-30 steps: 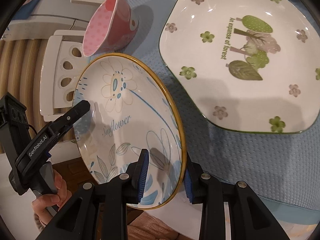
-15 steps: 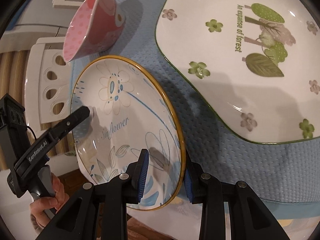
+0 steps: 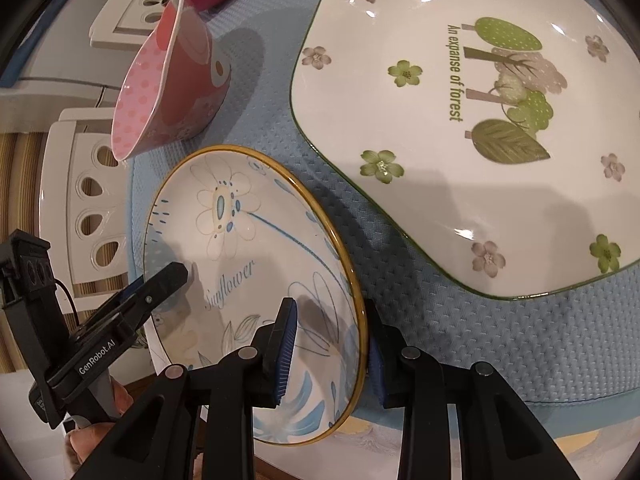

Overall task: Organize plates and bowls
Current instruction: 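Lower the Sunflower plate onto the mat and open the right tool, then move the right tool to the hexagonal forest plate rim and grasp it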

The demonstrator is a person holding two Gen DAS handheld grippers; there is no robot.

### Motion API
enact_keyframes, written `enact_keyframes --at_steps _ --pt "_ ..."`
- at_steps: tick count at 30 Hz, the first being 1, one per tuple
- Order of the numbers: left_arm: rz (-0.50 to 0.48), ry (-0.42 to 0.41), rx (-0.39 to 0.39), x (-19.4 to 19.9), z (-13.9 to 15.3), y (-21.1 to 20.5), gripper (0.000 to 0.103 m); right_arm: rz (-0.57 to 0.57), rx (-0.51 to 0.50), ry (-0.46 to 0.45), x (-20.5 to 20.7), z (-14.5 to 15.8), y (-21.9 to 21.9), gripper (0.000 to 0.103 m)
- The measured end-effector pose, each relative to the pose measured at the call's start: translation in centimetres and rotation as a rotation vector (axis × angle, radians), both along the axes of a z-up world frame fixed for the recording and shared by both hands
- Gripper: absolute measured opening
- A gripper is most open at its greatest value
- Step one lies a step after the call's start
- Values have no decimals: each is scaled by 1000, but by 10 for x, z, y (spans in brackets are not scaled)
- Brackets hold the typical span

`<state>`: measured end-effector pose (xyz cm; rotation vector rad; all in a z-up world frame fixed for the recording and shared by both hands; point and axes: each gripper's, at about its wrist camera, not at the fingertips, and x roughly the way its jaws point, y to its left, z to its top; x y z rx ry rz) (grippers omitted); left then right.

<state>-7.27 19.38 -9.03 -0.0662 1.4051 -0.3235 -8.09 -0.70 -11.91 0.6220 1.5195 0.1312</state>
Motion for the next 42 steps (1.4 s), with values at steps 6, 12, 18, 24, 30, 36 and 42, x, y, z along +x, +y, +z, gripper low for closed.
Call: enact_keyframes --at_steps 6,12,18,24,30,36,42 --pt "5 3 23 0 0 -5 49 5 18 -11 -2 -1 -3 32" --pt "63 15 61 -7 1 -3 49 59 68 4 -8 -2 -22 32" --pt "105 6 135 -29 10 -5 49 164 58 31 -18 4 -43 32" --pt "183 6 187 -41 28 -8 51 232 48 23 -26 16 -73 44" --pt "193 -4 166 -38 49 -31 70 211 94 -8 -26 33 -105 51" --pt "124 -23 138 -26 67 -85 80 206 77 -57 -24 58 -132 55" --pt "15 -31 116 -8 68 -147 80 138 43 -95 -21 65 -164 69"
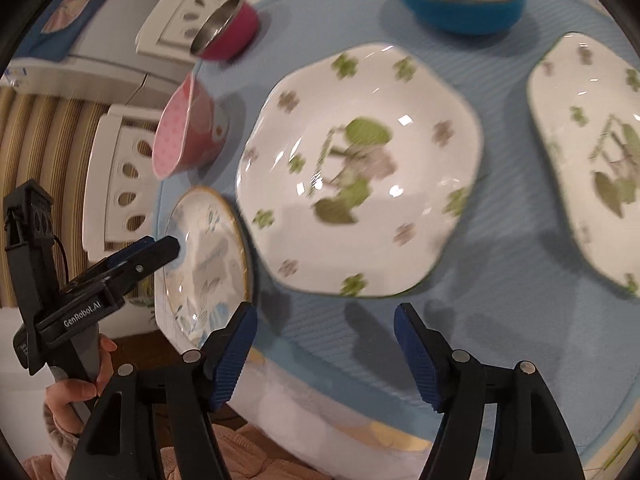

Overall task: Organize plates and bowls
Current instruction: 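Move the right tool to the hexagonal forest plate rim and grasp it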

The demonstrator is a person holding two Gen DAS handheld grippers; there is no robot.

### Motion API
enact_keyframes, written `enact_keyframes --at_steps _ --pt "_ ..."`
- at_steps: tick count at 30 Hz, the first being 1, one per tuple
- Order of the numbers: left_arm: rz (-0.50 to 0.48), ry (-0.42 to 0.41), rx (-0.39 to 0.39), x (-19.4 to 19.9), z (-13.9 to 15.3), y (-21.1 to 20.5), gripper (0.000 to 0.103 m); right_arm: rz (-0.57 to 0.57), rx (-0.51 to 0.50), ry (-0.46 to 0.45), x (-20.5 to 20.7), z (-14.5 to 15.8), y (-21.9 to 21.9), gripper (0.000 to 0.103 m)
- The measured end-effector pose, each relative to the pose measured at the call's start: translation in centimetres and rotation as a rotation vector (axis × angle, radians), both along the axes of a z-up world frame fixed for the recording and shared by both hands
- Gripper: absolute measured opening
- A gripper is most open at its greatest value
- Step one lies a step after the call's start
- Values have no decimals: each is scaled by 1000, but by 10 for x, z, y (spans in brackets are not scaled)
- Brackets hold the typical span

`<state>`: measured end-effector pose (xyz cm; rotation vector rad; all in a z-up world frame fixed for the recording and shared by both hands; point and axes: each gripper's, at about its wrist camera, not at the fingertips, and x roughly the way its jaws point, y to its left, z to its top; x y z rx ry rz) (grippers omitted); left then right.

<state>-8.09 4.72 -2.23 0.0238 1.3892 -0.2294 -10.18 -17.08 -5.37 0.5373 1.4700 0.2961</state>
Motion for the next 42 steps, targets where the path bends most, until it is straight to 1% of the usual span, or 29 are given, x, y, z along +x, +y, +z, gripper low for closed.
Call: enact_keyframes --at_steps 2,6,13,15,18,22,24,28,31,32,33,34,35,36,39,40,42 --pt "-28 -2 -3 7 -2 -16 80 -33 -1 6 0 -2 -11 69" --pt "-92 -4 29 21 -8 -48 80 -104 1 11 0 -8 -31 69" --pt "-145 43 65 42 -37 -79 80 -169 -17 13 10 -21 -46 69" --pt "-146 57 57 45 -43 -82 80 -174 -32 18 13 -25 -46 69" --pt "-156 38 84 49 -46 -86 81 -185 -42 23 17 -31 -46 69" --pt "-158 69 83 57 -55 -86 81 -185 -51 25 22 -36 -45 69" --pt "-154 75 99 59 -60 -85 81 -183 -53 27 25 -38 -43 69" --pt "-147 108 87 66 -73 -82 81 -186 -52 33 31 -44 -40 69" --pt "-151 127 90 71 -82 -80 82 -178 -83 38 37 -50 -34 70" --pt "-144 133 74 72 -83 -78 82 -178 -87 23 38 -50 -32 73" --pt "-135 143 55 74 -84 -77 83 -176 -82 13 39 -50 -32 79" --pt "-135 147 47 77 -86 -73 87 -175 -77 5 39 -51 -30 82" --pt "-138 149 43 78 -87 -73 92 -174 -69 -6 40 -51 -30 87" --pt "-140 150 40 79 -89 -73 94 -177 -58 -20 41 -52 -29 93" --pt "-159 141 42 80 -91 -76 100 -198 -31 -45 45 -54 -27 101" --pt "-164 137 41 81 -93 -77 102 -206 -22 -53 47 -55 -27 102" --pt "-156 133 30 83 -94 -77 103 -213 -10 -71 48 -55 -28 103"
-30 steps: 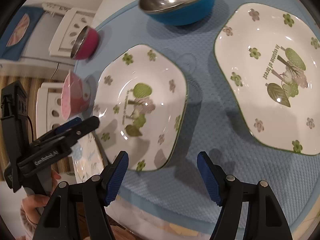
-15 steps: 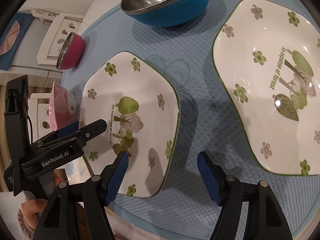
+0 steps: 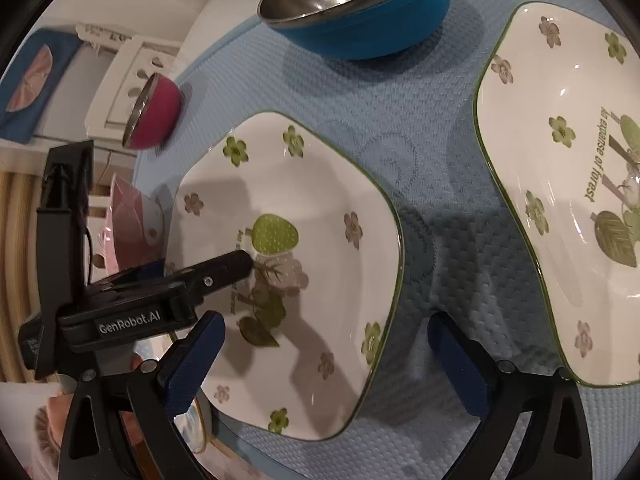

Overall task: Organize plates and bowls
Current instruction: 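Move the right tool to the hexagonal forest plate rim and grasp it, then lift the hexagonal forest plate with the right tool toward the Sunflower plate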

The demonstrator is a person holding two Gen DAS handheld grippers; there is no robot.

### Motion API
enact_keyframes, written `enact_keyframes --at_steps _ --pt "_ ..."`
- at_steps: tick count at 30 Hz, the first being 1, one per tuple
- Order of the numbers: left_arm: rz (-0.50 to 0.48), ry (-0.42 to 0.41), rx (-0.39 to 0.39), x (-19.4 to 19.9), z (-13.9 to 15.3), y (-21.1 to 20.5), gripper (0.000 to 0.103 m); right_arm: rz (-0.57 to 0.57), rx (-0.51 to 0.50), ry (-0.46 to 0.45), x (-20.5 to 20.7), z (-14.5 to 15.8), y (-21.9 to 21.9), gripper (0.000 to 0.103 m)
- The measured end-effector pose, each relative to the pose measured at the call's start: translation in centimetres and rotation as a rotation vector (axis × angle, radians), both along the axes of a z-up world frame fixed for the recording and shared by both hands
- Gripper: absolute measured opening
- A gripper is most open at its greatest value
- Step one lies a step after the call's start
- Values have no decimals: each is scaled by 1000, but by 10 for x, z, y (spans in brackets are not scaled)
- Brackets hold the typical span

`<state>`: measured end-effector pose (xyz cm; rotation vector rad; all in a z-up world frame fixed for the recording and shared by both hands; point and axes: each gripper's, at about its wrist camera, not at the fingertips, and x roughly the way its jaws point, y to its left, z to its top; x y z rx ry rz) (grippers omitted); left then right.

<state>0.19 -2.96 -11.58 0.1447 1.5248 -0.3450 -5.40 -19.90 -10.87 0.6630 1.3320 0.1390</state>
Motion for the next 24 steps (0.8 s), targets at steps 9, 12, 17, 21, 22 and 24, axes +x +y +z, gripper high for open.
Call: enact_keyframes --at_steps 9,12,17,21,22,24 --pt "-39 -32 0 12 3 -6 101 -24 -12 -40 -9 3 -11 87" --pt "-47 -97 -42 9 19 -7 59 -43 -101 -28 -13 6 -18 47" --pt "-25 -126 -40 6 26 1 49 -4 -104 -44 -10 6 -18 36" --pt "-43 -123 -45 6 31 6 48 18 -71 -54 -7 4 -11 37" --pt "-36 -120 -54 5 34 2 48 9 -56 -53 -8 4 -12 37" --pt "-23 -117 -82 10 39 -3 48 -24 -10 -44 -9 3 -18 37"
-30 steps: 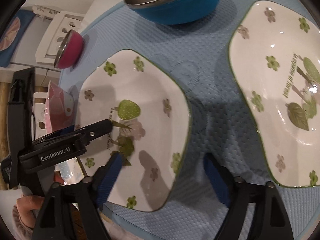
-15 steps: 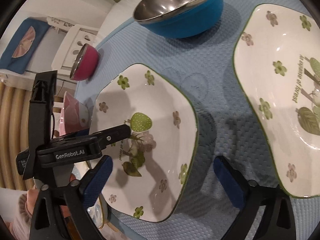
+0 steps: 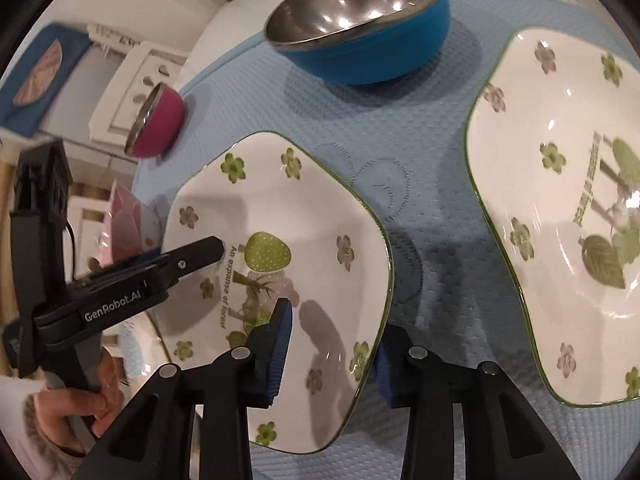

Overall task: Organize plates and bowls
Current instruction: 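Lift the hexagonal forest plate with the right tool toward the Sunflower plate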

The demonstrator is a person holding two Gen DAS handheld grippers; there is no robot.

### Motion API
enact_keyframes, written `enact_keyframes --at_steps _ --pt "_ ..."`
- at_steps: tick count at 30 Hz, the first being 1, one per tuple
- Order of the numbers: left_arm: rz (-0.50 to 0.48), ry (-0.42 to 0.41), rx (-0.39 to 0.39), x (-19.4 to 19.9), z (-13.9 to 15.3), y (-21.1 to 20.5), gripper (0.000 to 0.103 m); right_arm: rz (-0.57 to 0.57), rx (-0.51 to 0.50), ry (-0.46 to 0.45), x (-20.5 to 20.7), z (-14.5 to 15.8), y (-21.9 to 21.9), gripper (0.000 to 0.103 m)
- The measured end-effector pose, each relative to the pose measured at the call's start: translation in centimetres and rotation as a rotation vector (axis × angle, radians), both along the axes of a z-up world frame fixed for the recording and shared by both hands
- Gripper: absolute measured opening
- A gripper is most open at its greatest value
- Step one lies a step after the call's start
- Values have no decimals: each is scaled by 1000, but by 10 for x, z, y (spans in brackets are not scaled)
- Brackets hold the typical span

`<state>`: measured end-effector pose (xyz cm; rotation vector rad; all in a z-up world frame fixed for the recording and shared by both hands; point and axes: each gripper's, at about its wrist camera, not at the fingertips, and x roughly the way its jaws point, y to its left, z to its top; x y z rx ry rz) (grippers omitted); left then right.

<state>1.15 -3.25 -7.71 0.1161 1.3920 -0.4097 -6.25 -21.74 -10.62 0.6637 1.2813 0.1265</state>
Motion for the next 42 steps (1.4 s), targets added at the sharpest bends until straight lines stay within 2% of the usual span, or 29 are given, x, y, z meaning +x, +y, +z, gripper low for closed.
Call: enact_keyframes --at_steps 5,12,19,20,24,31,42 --pt "-35 -32 29 -6 20 -9 48 1 -12 -4 -7 7 2 37" --pt "-39 -53 21 -6 39 -10 49 -11 8 -24 -13 21 3 37" --pt "-25 -53 7 -6 43 0 49 -29 29 -37 -20 35 5 37" --pt "-25 -55 6 -12 33 -1 49 -31 32 -39 -20 37 5 37" --pt "-22 -69 2 -20 35 7 50 -21 23 -48 -21 50 6 37" --pt "6 -81 -25 -24 48 20 50 -7 19 -54 -19 67 17 37" --pt "41 -115 -24 -34 65 39 50 -4 27 -88 -24 84 37 37"
